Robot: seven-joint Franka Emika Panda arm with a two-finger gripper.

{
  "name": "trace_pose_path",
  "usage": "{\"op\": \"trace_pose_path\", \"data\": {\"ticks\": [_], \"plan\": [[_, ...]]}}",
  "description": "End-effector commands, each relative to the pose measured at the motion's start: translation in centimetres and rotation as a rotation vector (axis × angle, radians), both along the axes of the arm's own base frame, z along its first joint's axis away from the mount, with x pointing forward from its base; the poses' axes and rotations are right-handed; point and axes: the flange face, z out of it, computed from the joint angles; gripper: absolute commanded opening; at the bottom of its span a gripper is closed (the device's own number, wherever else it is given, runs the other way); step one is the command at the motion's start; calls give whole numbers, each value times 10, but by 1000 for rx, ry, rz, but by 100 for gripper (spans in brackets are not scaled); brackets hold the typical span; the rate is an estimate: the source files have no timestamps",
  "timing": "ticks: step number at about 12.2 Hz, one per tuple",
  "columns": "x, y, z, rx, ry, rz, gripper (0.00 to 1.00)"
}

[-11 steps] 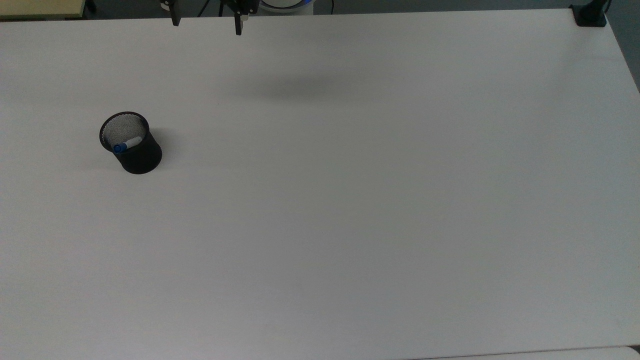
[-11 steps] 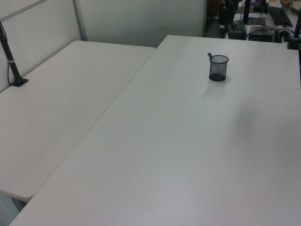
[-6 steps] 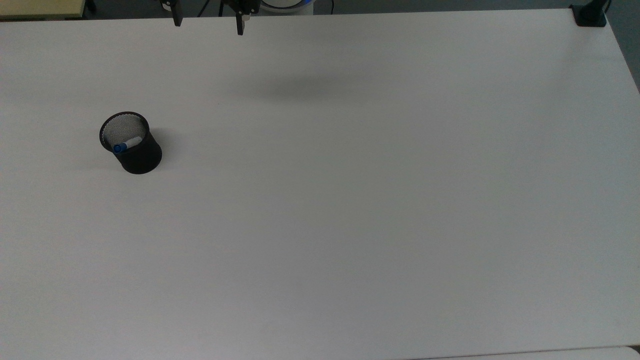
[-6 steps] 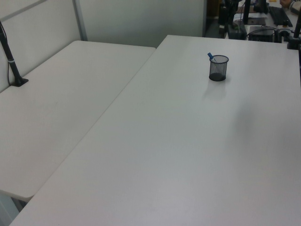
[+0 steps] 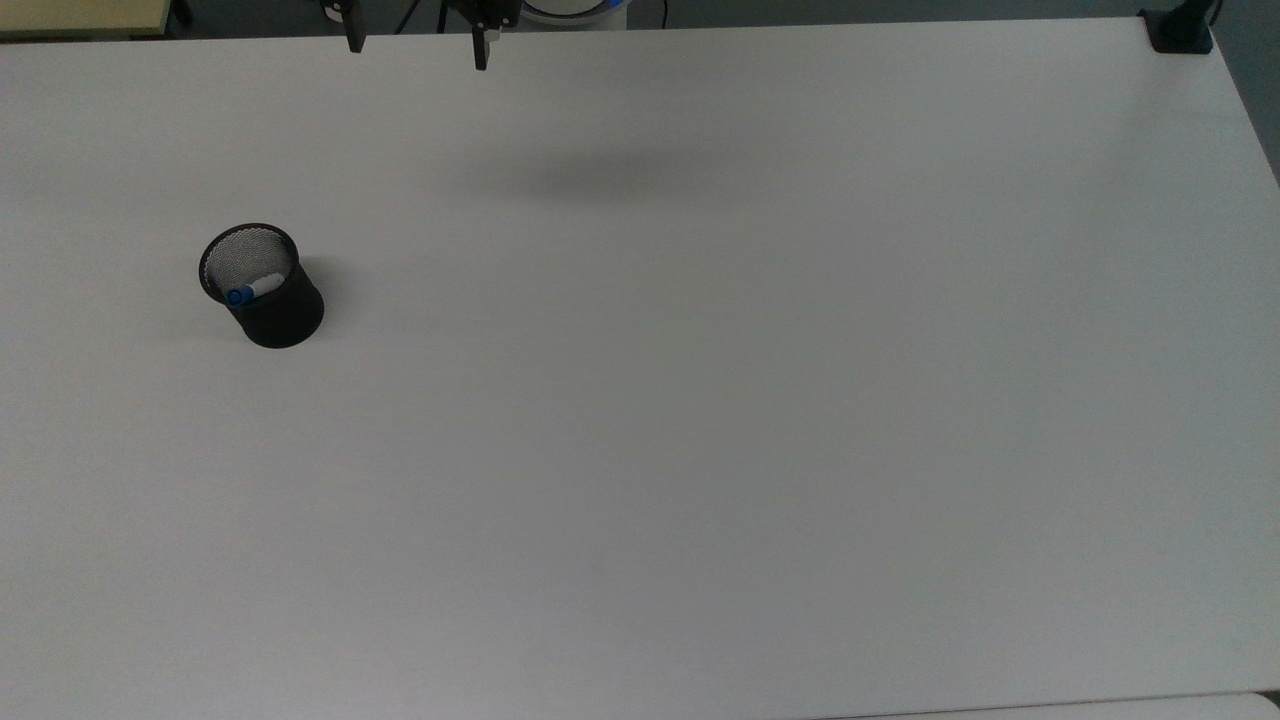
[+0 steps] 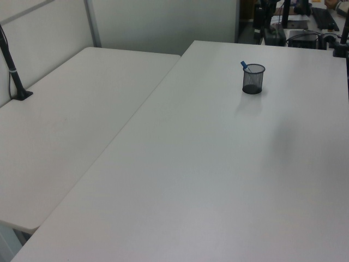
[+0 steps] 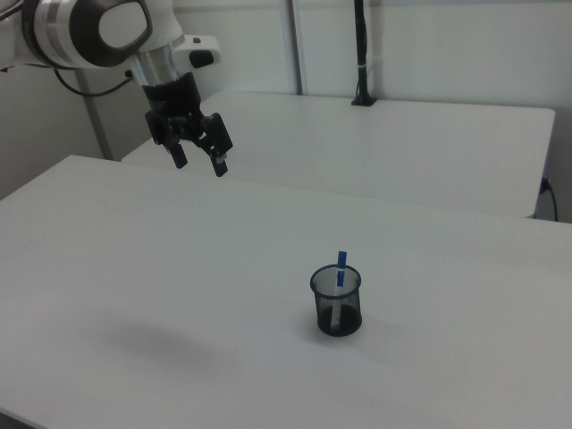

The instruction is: Remove the marker

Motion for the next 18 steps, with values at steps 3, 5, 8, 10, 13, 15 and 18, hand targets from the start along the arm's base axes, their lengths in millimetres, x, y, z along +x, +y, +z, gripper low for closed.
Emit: {"op": "trace_pose_path", "data": {"ticks": [3,5,8,10,13,15,18], "plan": [[-4,-23,5,10,25,46,100],[-4,-58,-1,-7,41,189,100],[1,-102,-11,-46,-22,196,100],[19,-128,-44,-59,-58,163,100],[49,-146,-114,-87,-144,145,100],[58,-158,-156,-94,-177,130,100],[63,-168,-180,-96,-197,98,100]]}}
